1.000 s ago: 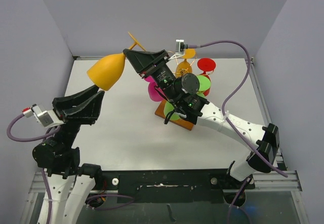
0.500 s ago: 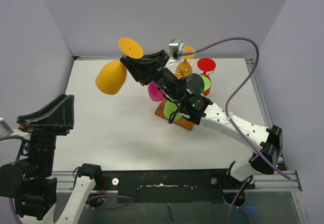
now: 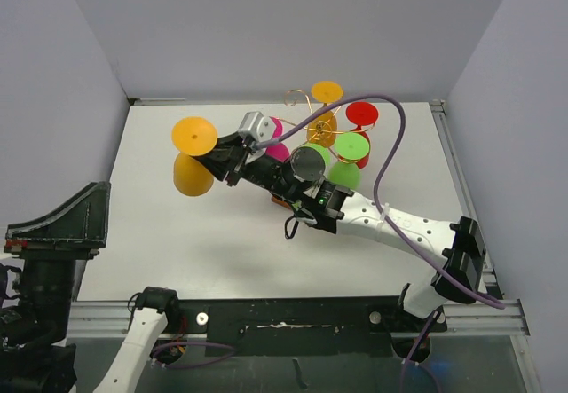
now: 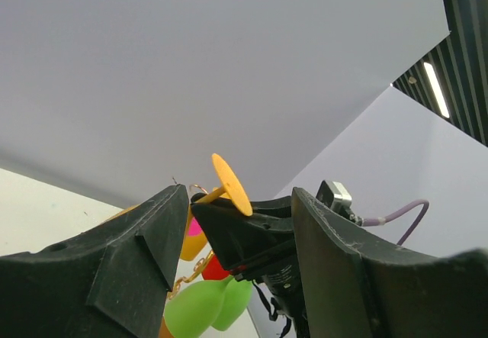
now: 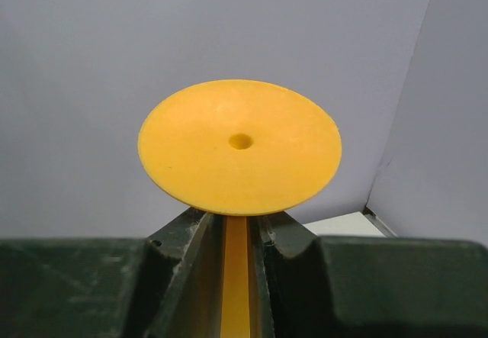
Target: Place the wine glass upside down on the wine glass rack
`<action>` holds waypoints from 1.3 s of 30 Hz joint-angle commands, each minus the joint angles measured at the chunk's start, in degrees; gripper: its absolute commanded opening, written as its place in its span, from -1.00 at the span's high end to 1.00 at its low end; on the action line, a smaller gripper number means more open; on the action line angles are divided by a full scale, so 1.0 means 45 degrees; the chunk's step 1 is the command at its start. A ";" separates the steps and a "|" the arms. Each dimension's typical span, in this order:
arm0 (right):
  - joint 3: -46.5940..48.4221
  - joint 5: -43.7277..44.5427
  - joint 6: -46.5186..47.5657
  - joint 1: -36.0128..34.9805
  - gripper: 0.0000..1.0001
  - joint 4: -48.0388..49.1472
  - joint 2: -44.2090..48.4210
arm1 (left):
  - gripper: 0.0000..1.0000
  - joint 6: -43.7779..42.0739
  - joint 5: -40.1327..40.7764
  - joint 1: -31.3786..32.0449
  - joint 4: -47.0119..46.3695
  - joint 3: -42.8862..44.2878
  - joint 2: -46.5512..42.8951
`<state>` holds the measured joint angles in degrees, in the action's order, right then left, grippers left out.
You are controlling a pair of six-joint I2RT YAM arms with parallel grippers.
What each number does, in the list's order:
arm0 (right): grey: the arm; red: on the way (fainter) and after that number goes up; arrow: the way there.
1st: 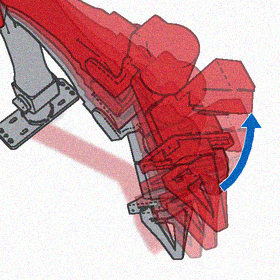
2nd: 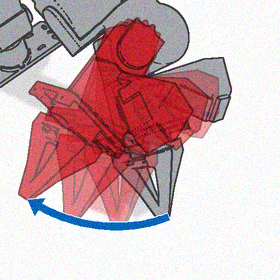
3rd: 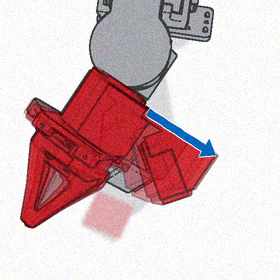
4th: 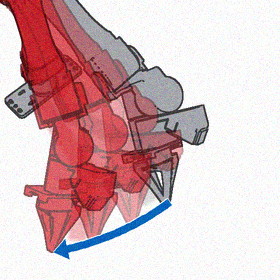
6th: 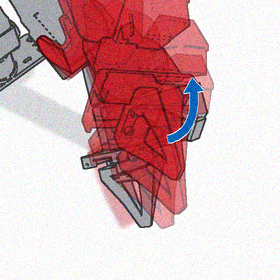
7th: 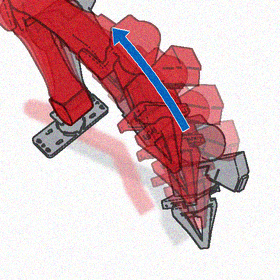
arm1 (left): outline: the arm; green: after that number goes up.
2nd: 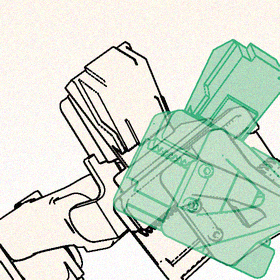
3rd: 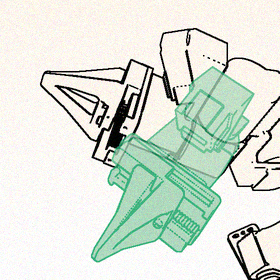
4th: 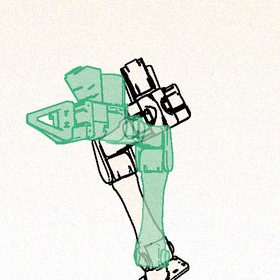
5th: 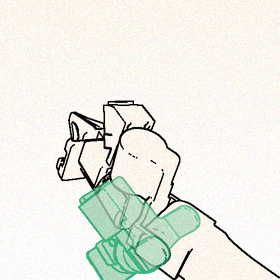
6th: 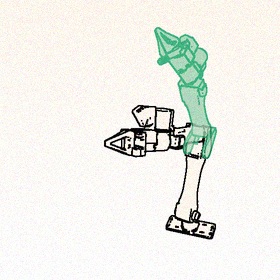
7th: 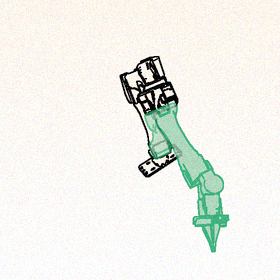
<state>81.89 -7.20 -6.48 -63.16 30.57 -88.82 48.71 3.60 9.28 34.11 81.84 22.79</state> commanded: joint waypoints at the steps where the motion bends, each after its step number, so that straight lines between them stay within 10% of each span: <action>1: -0.0414 -0.0203 0.1633 -0.0071 1.00 0.0289 0.0317 | -0.11 0.0943 -0.0574 0.0028 0.0014 0.0253 0.0485; 21: -0.1182 -0.1848 0.3126 -0.0476 1.00 -0.0158 0.0816 | -0.19 0.3439 -0.2385 0.0067 -0.2072 -0.3104 0.0463; 39: -0.1088 -0.2614 0.2730 -0.0440 1.00 0.0136 0.0732 | 0.52 0.4251 -0.3168 0.0065 -0.2613 -0.4453 0.0956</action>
<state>76.09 -18.09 6.37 -64.97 26.96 -88.36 66.83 -8.12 9.34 26.76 62.17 27.40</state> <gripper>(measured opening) 0.135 0.269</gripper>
